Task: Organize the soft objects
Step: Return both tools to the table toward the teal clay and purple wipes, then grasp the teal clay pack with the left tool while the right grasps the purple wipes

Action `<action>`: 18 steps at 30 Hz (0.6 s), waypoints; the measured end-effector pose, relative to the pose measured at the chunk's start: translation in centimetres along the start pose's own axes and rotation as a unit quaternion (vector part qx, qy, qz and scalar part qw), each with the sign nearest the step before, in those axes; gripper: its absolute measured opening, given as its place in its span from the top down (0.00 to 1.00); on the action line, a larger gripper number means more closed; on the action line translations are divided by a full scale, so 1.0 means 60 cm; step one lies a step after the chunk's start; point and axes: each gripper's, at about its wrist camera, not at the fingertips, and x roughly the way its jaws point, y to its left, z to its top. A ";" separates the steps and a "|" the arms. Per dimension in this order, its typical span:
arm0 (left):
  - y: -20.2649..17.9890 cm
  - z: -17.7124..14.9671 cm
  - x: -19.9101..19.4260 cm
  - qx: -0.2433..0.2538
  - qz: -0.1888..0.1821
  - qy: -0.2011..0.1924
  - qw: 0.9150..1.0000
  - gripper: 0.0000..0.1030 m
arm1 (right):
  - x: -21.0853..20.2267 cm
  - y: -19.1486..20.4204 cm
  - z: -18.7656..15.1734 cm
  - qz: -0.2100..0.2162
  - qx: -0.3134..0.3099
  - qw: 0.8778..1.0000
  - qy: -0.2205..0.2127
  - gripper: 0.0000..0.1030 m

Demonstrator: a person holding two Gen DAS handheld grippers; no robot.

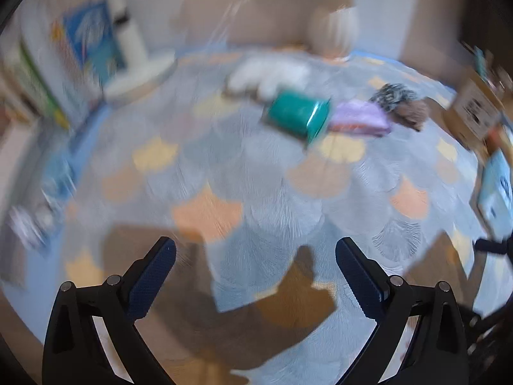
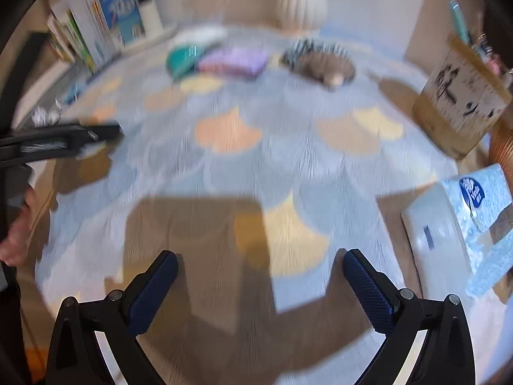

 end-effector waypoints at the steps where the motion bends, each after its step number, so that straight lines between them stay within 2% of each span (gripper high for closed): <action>1: -0.009 0.012 -0.016 0.026 0.015 -0.015 0.999 0.03 | -0.002 0.000 0.011 0.008 -0.003 1.000 0.029 0.03; 3: -0.025 0.039 -0.032 0.056 0.015 -0.035 0.998 0.03 | -0.020 0.004 0.035 0.016 -0.012 1.000 0.021 0.06; 7: -0.045 0.095 -0.015 0.068 -0.014 -0.062 0.996 0.03 | -0.057 0.014 0.110 -0.014 -0.046 0.997 -0.060 0.08; 8: -0.051 0.107 -0.001 0.067 -0.013 -0.063 0.996 0.03 | -0.054 0.012 0.131 -0.020 -0.045 0.996 -0.070 0.19; 9: -0.054 0.118 0.015 0.063 -0.016 -0.062 0.996 0.03 | -0.047 0.006 0.153 -0.018 -0.036 0.996 -0.077 0.25; 10: -0.056 0.123 0.027 0.058 -0.023 -0.059 0.996 0.03 | -0.034 -0.002 0.173 -0.001 -0.024 0.997 -0.073 0.30; 13: -0.051 0.145 0.081 0.032 -0.050 -0.039 0.997 0.08 | 0.015 -0.017 0.220 0.049 -0.011 0.997 -0.050 0.30; 16: -0.032 0.152 0.123 -0.006 -0.082 -0.036 0.996 0.08 | 0.054 -0.021 0.247 0.021 -0.029 0.998 -0.052 0.30; 18: -0.020 0.152 0.139 -0.037 -0.121 -0.049 0.991 0.08 | 0.076 -0.023 0.263 0.007 -0.033 0.998 -0.048 0.30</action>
